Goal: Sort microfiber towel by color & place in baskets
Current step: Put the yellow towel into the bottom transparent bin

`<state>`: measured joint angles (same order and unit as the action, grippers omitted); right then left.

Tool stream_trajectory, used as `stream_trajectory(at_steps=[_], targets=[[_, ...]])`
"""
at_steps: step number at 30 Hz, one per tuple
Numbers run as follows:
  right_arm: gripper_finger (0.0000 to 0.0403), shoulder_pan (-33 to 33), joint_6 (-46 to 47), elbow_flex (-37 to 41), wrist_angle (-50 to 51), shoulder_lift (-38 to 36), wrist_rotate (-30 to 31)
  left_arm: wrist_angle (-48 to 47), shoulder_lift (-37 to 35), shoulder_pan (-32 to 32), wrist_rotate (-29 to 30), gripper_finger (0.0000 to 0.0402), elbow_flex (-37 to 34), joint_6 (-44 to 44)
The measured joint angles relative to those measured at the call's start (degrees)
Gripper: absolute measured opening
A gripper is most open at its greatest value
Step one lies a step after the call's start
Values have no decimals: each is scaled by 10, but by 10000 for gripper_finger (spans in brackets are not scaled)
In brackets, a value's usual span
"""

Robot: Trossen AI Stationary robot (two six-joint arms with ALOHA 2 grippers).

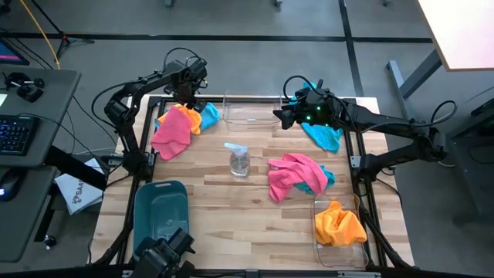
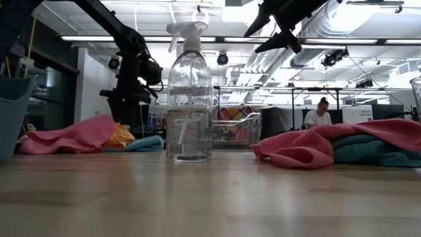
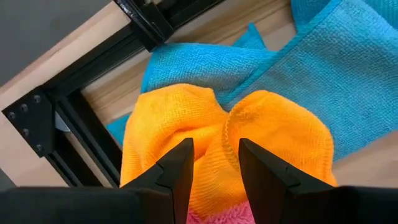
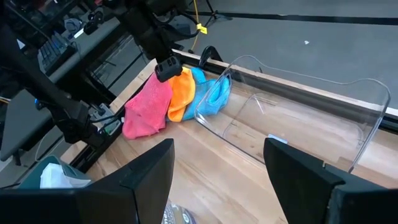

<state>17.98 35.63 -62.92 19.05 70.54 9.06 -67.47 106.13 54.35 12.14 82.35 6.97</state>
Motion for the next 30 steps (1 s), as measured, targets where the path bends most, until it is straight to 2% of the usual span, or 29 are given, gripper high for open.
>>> stream_trajectory(at_steps=[7,24,30], targets=[[245,0,3,0,0,0,0,-1,0,0,-26,117,0,14],[245,0,-1,0,0,0,0,-8,1,0,-26,117,0,40],[245,0,-1,0,0,0,1,16,0,-9,-30,117,-46,48]])
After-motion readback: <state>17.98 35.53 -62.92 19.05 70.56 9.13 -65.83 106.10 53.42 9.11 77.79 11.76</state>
